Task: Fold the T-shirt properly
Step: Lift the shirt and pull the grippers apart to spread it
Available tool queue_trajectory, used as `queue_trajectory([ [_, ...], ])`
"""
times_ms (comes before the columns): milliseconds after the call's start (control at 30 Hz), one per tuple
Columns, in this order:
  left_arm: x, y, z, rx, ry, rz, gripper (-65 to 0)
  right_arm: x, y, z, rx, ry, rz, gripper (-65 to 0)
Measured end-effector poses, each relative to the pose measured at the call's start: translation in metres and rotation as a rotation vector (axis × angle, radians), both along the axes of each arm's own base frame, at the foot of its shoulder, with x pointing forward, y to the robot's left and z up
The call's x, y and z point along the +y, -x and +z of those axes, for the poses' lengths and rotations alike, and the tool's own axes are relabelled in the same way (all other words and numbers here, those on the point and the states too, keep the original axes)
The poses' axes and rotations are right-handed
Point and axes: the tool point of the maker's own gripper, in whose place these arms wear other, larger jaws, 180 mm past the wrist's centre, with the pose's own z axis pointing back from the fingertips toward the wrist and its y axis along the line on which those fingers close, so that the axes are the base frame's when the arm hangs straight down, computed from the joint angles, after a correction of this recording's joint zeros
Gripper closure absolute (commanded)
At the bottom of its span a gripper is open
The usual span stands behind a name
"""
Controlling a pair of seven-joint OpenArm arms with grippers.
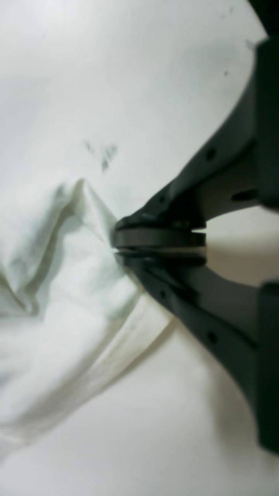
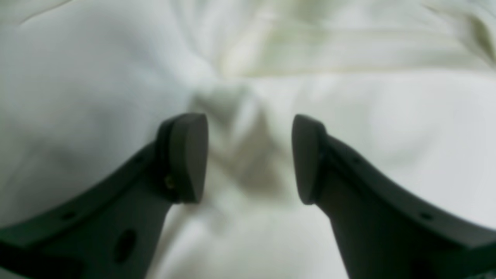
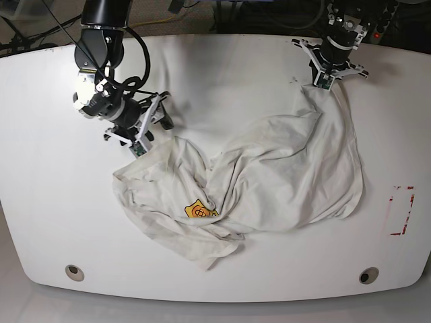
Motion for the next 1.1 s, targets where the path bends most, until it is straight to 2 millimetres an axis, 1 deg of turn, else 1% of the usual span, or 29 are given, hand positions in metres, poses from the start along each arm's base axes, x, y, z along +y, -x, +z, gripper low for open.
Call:
queue_trajectory([
  [33, 0.001, 0.000, 0.000, -0.001, -0.001, 0.005, -0.6, 0.006, -0.003, 0.001, -0.006, -0.011, 0.016, -34.2],
  [100, 0.003, 0.000, 0.000, 0.000, -0.002, 0.005, -0.6, 0.009, -0.007, 0.001, -0.008, -0.031, 0.022, -34.2],
  [200, 0.006, 0.003, 0.000, 0.005, -0.005, 0.009, -0.6, 0.001, -0.015, -0.006, 0.011, -0.023, 0.000, -34.2],
  [333, 0.007, 0.004, 0.000, 0.006, -0.011, 0.014, -0.6, -0.001, -0.024, -0.016, 0.028, -0.049, -0.019, -34.2],
  [467, 0.007, 0.004, 0.000, 0.006, -0.010, 0.014, -0.4, 0.012, -0.026, -0.020, 0.045, -0.092, -0.024, -34.2],
  [600, 0.007, 0.004, 0.000, 0.006, -0.010, 0.014, -0.4, 0.025, -0.027, -0.021, 0.047, -0.099, 0.003, -34.1],
  [733, 0.007, 0.004, 0.000, 0.006, -0.010, 0.015, -0.4, 0.039, -0.031, -0.017, 0.032, -0.122, 0.024, -33.5],
  [800, 0.007, 0.004, 0.000, 0.006, -0.010, 0.013, -0.4, 0.046, -0.033, -0.021, 0.031, -0.156, 0.021, -32.8],
  [833, 0.007, 0.004, 0.000, 0.006, -0.010, 0.013, -0.4, 0.048, -0.034, -0.024, 0.028, -0.170, 0.015, -30.8],
  [867, 0.007, 0.004, -0.001, 0.007, -0.011, 0.014, -0.4, 0.050, -0.035, -0.025, 0.021, -0.199, 0.004, -25.8],
  [933, 0.007, 0.004, -0.001, 0.007, -0.011, 0.014, -0.4, 0.053, -0.038, -0.026, 0.012, -0.248, -0.016, -14.7],
  [1000, 0.007, 0.004, -0.001, 0.006, -0.011, 0.015, -0.4, 0.052, -0.041, -0.029, 0.016, -0.257, -0.028, 0.0],
  [1100, 0.015, 0.002, 0.001, 0.001, -0.020, 0.025, -0.4, 0.048, -0.041, -0.029, 0.016, -0.247, -0.025, 0.0],
])
